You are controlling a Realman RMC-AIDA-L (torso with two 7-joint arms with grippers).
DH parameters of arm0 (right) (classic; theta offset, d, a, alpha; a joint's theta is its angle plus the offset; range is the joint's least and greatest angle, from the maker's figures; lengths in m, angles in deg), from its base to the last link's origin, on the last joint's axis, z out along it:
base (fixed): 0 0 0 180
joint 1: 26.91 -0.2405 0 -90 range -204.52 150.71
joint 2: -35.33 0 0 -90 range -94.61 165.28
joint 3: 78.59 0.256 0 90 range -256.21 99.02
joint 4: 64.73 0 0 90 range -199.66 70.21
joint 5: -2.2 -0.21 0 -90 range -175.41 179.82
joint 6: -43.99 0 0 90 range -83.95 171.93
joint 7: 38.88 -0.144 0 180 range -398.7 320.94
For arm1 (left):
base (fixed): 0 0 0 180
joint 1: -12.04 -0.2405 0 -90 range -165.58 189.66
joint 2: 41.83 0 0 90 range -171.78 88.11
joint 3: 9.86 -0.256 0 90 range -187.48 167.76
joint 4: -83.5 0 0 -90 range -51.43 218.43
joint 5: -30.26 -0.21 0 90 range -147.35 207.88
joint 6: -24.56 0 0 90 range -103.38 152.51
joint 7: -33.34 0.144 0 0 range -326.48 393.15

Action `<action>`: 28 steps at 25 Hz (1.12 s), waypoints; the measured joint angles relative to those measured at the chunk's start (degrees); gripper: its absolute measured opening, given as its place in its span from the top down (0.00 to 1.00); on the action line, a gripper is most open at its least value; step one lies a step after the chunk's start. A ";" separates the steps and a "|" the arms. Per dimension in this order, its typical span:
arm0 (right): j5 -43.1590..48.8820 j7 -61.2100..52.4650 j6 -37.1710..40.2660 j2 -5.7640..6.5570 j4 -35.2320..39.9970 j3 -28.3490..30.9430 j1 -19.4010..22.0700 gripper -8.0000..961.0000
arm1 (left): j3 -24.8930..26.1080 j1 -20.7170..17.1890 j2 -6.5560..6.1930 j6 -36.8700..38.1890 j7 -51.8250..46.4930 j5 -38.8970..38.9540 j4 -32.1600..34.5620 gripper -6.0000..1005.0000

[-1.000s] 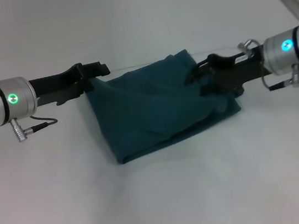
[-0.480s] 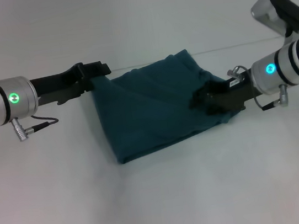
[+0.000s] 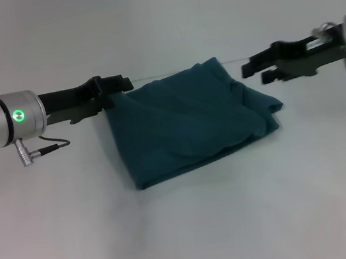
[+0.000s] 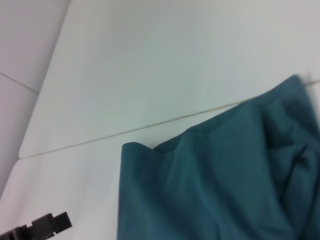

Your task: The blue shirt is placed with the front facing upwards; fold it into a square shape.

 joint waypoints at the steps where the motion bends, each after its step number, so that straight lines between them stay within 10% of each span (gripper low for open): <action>1: -0.06 1.86 0.85 0.14 1.27 0.78 1.35 0.32 | 0.01 0.02 -0.06 0.32 0.01 0.00 0.01 0.36; 16: -16.36 38.42 18.17 -2.14 11.33 26.38 25.18 0.10 | -0.01 2.44 -0.44 6.59 1.16 0.88 0.20 0.35; 28: -17.10 40.74 20.92 -2.98 7.15 39.60 26.84 0.05 | -2.42 3.22 -0.92 -2.00 -9.08 -12.20 -0.83 0.35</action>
